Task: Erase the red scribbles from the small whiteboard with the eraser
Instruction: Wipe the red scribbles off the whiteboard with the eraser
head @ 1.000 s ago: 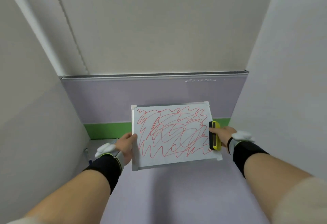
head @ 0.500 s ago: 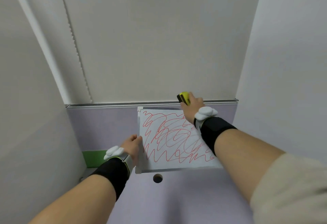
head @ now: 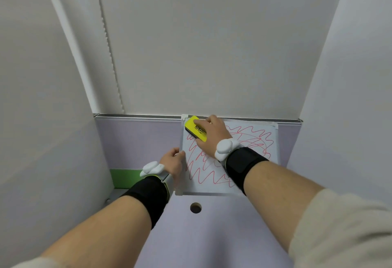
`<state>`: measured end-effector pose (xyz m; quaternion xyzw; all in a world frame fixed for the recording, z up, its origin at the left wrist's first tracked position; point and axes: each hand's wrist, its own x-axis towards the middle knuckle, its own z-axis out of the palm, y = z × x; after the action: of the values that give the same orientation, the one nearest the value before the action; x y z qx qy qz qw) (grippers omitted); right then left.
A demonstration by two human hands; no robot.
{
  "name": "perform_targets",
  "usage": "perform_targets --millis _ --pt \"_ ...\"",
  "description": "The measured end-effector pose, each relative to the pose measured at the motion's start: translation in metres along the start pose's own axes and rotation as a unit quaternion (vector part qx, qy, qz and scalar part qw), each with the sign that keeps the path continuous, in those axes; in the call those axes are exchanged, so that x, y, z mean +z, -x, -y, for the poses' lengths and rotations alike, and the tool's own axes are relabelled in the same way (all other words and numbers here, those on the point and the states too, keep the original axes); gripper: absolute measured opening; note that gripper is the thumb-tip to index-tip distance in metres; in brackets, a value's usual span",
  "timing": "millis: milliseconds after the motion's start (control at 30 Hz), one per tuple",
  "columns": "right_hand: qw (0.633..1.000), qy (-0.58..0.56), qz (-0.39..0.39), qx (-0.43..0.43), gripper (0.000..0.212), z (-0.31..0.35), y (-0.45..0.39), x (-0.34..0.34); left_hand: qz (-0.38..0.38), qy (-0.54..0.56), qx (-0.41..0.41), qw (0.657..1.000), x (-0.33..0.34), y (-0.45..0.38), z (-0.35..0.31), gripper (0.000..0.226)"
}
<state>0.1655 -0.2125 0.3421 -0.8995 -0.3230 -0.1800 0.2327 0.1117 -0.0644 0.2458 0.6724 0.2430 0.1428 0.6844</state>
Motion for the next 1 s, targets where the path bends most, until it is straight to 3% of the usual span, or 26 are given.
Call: perform_targets --millis 167,333,467,633,767,933,1000 --pt "0.999 0.012 -0.028 0.024 0.06 -0.011 -0.006 -0.001 0.004 -0.019 0.003 1.0 -0.002 -0.004 -0.001 0.022" --pt "0.999 0.015 0.01 -0.042 0.058 -0.005 -0.003 0.009 -0.011 0.001 0.011 1.0 0.004 -0.005 -0.001 0.016" --pt "0.999 0.014 -0.038 0.03 0.06 -0.017 -0.011 -0.001 -0.007 -0.004 0.015 1.0 0.006 -0.007 -0.002 0.017" --pt "0.998 0.023 0.012 -0.062 0.058 -0.005 -0.007 0.008 -0.02 -0.019 0.031 0.999 0.009 -0.006 -0.006 0.014" --pt "0.999 0.015 -0.039 0.017 0.06 -0.017 -0.014 0.0 -0.008 -0.029 0.013 0.999 0.005 -0.004 -0.008 0.023" --pt "0.997 0.024 0.014 -0.071 0.062 -0.008 -0.01 0.006 -0.003 -0.043 0.029 0.999 0.004 -0.002 -0.012 0.024" --pt "0.999 0.024 -0.009 -0.038 0.06 -0.014 -0.015 0.001 -0.001 -0.042 0.02 0.999 0.002 -0.003 -0.014 0.025"
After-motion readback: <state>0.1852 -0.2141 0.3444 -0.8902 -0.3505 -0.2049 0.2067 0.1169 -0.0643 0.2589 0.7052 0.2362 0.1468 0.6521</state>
